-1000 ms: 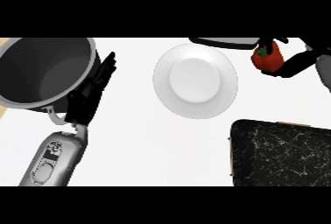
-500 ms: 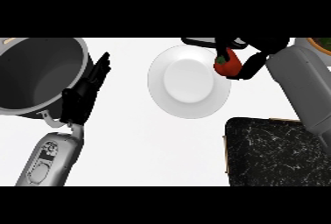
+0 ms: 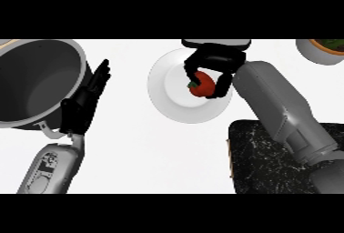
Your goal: Pick the bell pepper from the tray and place it in the plate
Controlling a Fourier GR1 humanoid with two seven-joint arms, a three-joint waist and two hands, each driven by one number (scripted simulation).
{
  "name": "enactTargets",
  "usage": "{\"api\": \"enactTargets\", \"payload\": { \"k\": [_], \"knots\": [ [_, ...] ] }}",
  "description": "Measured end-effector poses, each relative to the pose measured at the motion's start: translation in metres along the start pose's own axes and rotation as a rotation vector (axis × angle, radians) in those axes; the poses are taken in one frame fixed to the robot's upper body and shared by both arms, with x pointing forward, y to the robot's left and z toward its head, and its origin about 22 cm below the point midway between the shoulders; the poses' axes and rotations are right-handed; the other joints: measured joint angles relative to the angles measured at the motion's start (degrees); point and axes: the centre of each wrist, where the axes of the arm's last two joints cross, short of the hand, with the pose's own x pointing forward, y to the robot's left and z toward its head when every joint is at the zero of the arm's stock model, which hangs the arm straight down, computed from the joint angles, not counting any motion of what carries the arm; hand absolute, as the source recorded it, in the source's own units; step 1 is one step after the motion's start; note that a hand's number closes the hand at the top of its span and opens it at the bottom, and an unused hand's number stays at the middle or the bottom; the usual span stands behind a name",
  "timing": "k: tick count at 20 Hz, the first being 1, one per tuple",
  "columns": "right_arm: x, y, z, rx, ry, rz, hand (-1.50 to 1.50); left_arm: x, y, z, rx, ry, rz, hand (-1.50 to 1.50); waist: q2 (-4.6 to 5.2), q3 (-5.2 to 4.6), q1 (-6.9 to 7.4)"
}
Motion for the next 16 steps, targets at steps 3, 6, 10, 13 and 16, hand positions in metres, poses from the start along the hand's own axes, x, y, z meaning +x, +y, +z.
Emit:
{"api": "enactTargets", "payload": {
  "k": [3, 6, 10, 13, 16],
  "knots": [
    [0.002, 0.023, -0.019, 0.055, 0.014, -0.034, -1.5, -0.001, 0.003, 0.0, -0.005, -0.007, 0.006, 0.0, -0.09, 0.04, -0.37],
    [0.003, 0.047, -0.03, 0.103, 0.034, -0.09, -1.5, 0.0, 0.006, 0.001, -0.003, -0.001, 0.007, 0.0, -0.15, 0.02, -0.62],
    [0.004, 0.069, -0.038, 0.126, 0.049, -0.155, -1.5, 0.001, 0.012, 0.0, 0.002, -0.006, 0.006, 0.0, -0.05, 0.03, -0.6],
    [0.005, 0.074, -0.042, 0.12, 0.039, -0.22, -1.5, -0.001, 0.012, 0.003, 0.005, -0.01, 0.005, 0.0, -0.1, 0.05, -0.73],
    [0.004, 0.079, -0.041, 0.07, 0.038, -0.314, -1.5, -0.001, 0.01, 0.002, 0.006, -0.01, 0.0, 0.0, 0.02, 0.05, -0.82]
  ]
}}
